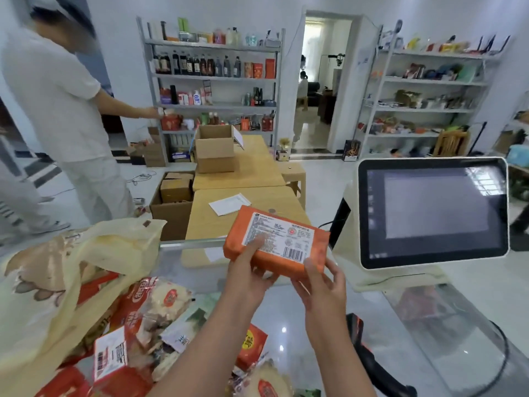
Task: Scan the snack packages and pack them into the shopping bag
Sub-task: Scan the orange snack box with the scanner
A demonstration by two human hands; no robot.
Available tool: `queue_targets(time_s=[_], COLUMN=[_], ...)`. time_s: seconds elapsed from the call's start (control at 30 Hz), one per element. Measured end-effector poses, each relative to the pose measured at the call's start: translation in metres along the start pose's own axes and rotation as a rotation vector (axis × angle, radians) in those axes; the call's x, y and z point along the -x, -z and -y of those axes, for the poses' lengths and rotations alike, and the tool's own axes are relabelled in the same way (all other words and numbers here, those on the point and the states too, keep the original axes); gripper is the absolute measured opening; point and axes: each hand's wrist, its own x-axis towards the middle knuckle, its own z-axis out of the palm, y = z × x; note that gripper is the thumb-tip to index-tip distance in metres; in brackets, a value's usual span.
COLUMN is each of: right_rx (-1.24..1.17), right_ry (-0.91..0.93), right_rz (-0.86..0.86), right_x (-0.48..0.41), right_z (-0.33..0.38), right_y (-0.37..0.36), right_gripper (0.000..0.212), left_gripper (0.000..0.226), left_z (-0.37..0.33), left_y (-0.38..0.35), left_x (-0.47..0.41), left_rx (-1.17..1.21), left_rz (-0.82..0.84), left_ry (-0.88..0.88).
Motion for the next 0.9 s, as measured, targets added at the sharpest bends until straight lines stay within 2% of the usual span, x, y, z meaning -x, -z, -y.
queue_targets(time_s=[0.07, 0.13, 0.23, 0.37, 0.5, 0.6, 0.7, 0.83, 0.9], right_rx=[-0.02, -0.003, 0.036, 0.012, -0.004, 0.01, 0.276, 0.907, 1.103], right_ry=[0.002, 0.004, 0.027, 0.034, 0.021, 0.003, -0.011, 0.092, 0.158], right_rz=[-0.078, -0.071, -0.035, -0.056, -0.07, -0.078, -0.015, -0.036, -0.022], right_x=[-0.011, -0.02, -0.032, -0.047, -0.054, -0.057, -0.062, -0.054, -0.045], right_z=[0.006, 0.016, 0.032, 0.046, 0.04, 0.031, 0.026, 0.027, 0.029], right_y=[0.011, 0.023, 0.04, 0.055, 0.052, 0.051, 0.066, 0.11, 0.133], right_gripper=[0.03, 0.027, 0.024, 0.031, 0.035, 0.041, 0.052, 0.032, 0.023], left_gripper=[0.021, 0.016, 0.024, 0.028, 0.029, 0.045, 0.045, 0.043, 0.041], left_z=[0.007, 0.005, -0.007, -0.01, 0.007, 0.036, 0.054, 0.068, 0.074], left_y=[0.001, 0.008, 0.02, 0.019, 0.01, 0.007, 0.012, 0.026, 0.031], left_x=[0.002, 0.0, -0.004, -0.002, 0.003, -0.002, -0.006, -0.015, -0.021], left_rx=[-0.025, -0.092, -0.464, -0.789, -0.871, -0.778, -0.662, -0.665, -0.714], left_rz=[0.001, 0.014, 0.077, 0.229, 0.324, 0.267, 0.159, 0.002, -0.059], left_ry=[-0.034, -0.114, -0.173, -0.074, -0.004, -0.076, -0.099, -0.126, -0.131])
